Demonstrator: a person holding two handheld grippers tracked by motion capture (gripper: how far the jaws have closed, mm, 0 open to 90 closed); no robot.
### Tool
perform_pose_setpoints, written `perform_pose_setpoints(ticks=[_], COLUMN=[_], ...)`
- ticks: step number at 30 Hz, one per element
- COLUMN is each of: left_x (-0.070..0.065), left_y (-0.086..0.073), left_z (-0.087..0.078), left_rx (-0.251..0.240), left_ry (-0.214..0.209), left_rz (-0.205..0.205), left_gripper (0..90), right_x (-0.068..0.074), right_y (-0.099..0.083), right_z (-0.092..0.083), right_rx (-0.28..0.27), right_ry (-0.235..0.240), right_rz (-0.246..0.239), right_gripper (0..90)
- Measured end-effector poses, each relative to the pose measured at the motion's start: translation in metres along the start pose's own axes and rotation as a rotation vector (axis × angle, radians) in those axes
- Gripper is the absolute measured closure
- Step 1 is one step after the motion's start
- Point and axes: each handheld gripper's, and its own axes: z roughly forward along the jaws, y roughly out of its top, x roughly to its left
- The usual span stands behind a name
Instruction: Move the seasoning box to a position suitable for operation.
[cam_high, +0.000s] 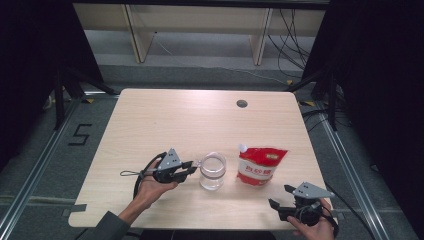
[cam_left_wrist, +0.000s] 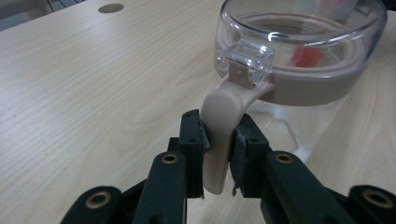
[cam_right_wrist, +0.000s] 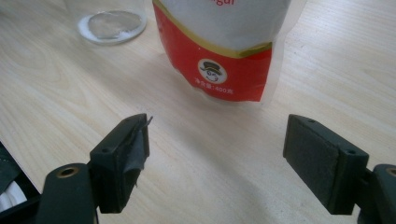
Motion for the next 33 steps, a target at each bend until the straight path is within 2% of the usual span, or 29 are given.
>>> perform_pose_setpoints(ticks=[1,5,6,7,8,11,12,13,14,16,19,20,21,24,25,26,29,30,31,33], left_x=[-0.002,-0.006,-0.007,-0.008,-0.011,-0.014,-0.015,-0.017,-0.018,-0.02,-0.022,-0.023,-0.024,-0.024,-0.027,-0.027,-0.029,-0.029,-0.031,-0.032], left_y=[-0.001,-0.004,-0.005,-0.005,-0.005,-0.007,-0.008,-0.009,-0.009,-0.01,-0.011,-0.011,-0.012,-0.012,-0.013,-0.013,-0.014,-0.014,-0.015,-0.015], left_z=[0.0,-0.005,-0.006,-0.007,-0.008,-0.009,-0.011,-0.012,-0.012,-0.014,-0.015,-0.015,-0.016,-0.018,-0.018,-0.018,-0.019,-0.019,-0.02,-0.02], left_rx=[-0.007,0.003,0.004,0.012,0.002,-0.004,0.003,0.007,0.001,0.013,0.011,0.004,0.007,0.01,0.01,0.01,0.009,0.004,0.005,0.001], left_ry=[-0.008,-0.018,-0.016,-0.016,-0.024,-0.027,-0.033,-0.03,-0.032,-0.028,-0.04,-0.037,-0.047,-0.041,-0.043,-0.043,-0.042,-0.053,-0.043,-0.053], left_rz=[-0.016,0.001,-0.003,-0.002,-0.01,-0.014,0.011,-0.012,0.002,0.0,-0.006,0.007,-0.006,0.024,-0.004,-0.004,0.01,0.031,0.003,0.008], left_gripper=[75.6,75.3,75.3,75.3,75.2,75.1,75.0,74.9,74.8,74.8,74.7,74.7,74.7,74.7,74.7,74.6,74.4,74.4,74.4,74.4], right_x=[0.0,0.001,0.0,0.0,0.002,0.0,0.0,0.0,0.001,0.003,0.003,0.003,0.002,0.001,0.001,0.001,0.002,0.002,0.002,0.003], right_y=[0.0,0.0,0.0,0.0,0.0,0.0,0.0,0.0,0.0,0.0,0.0,0.0,0.0,0.001,0.001,0.0,0.001,0.001,0.001,0.001], right_z=[0.0,0.0,0.001,0.001,0.0,0.001,0.001,0.001,0.001,0.001,0.002,0.001,0.001,0.002,0.002,0.002,0.003,0.003,0.003,0.003], right_rx=[0.0,0.001,-0.006,-0.006,0.001,-0.003,0.002,0.0,0.005,0.004,0.002,0.004,0.005,0.003,0.0,0.002,0.004,0.004,0.003,0.01], right_ry=[0.004,0.006,0.001,0.001,0.005,0.004,0.004,0.008,0.009,0.014,0.017,0.016,0.01,0.008,0.015,0.013,0.017,0.017,0.018,0.017], right_rz=[-0.009,0.005,-0.021,-0.021,0.004,-0.014,-0.016,-0.016,-0.004,0.005,0.003,0.007,-0.007,-0.018,-0.015,-0.019,-0.022,-0.02,-0.02,-0.003], right_gripper=[23.5,23.7,23.8,23.8,23.8,23.8,23.8,23.8,23.8,23.8,23.8,23.8,23.8,23.8,23.8,23.8,23.7,23.8,23.7,23.7])
